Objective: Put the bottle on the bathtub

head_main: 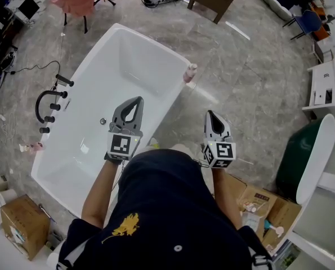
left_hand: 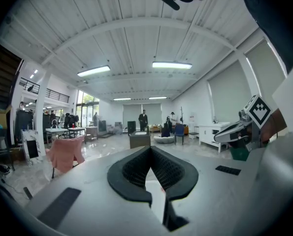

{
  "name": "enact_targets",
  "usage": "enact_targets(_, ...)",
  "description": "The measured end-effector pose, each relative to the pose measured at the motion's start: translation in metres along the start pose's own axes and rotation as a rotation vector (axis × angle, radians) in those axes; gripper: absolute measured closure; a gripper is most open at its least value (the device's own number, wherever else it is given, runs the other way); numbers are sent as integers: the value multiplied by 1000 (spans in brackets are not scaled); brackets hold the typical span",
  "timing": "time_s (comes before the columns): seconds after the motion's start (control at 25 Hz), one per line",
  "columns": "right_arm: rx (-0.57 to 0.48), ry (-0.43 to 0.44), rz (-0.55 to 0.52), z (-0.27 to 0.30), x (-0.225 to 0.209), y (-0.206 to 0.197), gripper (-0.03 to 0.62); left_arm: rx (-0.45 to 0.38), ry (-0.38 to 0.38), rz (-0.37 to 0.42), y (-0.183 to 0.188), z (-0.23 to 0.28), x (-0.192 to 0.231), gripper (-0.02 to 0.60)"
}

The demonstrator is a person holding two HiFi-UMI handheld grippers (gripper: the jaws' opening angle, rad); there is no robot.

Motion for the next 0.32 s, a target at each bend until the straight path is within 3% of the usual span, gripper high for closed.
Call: enact_targets(0.32, 20, 20, -4, 9, 10, -1, 594, 2, 4, -8, -4, -1, 11, 563)
Point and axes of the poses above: the fingertips, and each gripper's own axes: z forward along the fingers, x to its left, y out of its top, the point moved 9 cm from there along -z, backward along the fingers, and after that the axes turned 13 degrees about -z, right-handed, at the moved point
